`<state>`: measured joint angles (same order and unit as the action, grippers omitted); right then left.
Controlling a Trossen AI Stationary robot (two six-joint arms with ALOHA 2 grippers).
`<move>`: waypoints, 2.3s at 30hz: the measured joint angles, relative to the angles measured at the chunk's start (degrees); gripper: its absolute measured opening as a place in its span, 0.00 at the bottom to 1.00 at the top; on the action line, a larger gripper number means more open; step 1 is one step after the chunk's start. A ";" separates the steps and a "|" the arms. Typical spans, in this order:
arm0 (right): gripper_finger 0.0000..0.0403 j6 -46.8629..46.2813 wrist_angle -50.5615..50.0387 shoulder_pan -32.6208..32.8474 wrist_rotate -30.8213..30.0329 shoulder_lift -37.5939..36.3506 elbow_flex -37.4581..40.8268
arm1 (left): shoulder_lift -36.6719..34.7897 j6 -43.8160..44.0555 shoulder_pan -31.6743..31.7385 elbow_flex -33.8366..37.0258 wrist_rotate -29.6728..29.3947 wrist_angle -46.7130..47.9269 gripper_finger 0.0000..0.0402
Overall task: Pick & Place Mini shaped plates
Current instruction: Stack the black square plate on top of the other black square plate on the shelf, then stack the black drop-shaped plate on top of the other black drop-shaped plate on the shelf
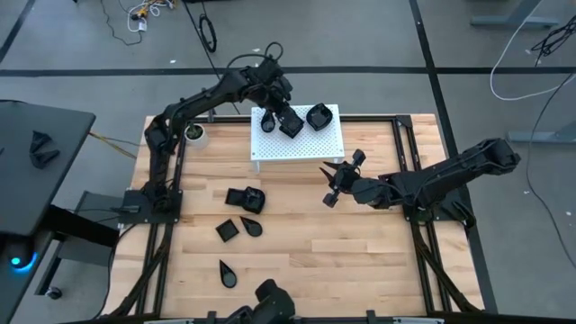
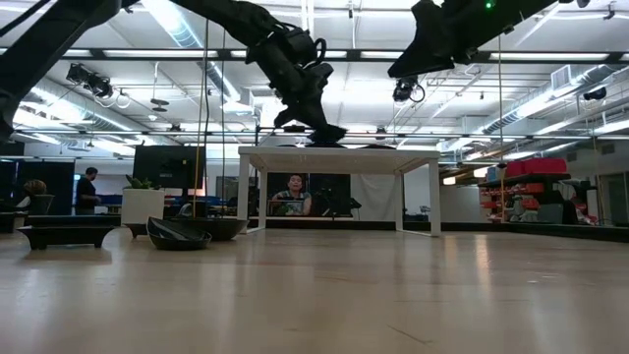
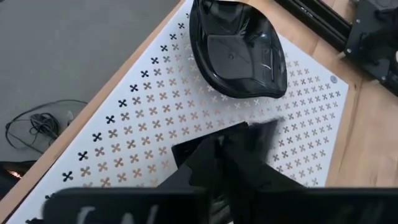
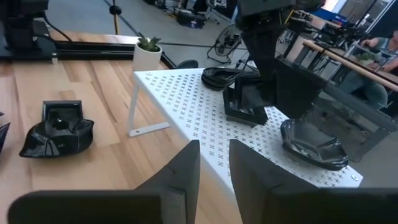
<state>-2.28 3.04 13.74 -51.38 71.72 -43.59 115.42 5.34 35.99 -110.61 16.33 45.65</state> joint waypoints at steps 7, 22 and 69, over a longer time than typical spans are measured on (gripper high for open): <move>0.22 0.19 -0.06 -0.04 0.01 0.00 0.00 | 0.02 0.28 0.22 0.00 -0.21 -0.12 0.25; 0.22 -6.15 0.78 -3.12 3.93 0.50 -0.01 | -16.71 -10.54 -1.38 5.93 0.40 15.67 0.38; 0.32 -14.57 17.46 -3.57 40.74 59.14 -32.68 | -73.83 36.02 -50.53 94.99 -39.57 -34.35 0.38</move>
<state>-16.86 20.51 10.16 -10.64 130.87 -76.27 41.58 41.36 -14.54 -15.62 -23.24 11.30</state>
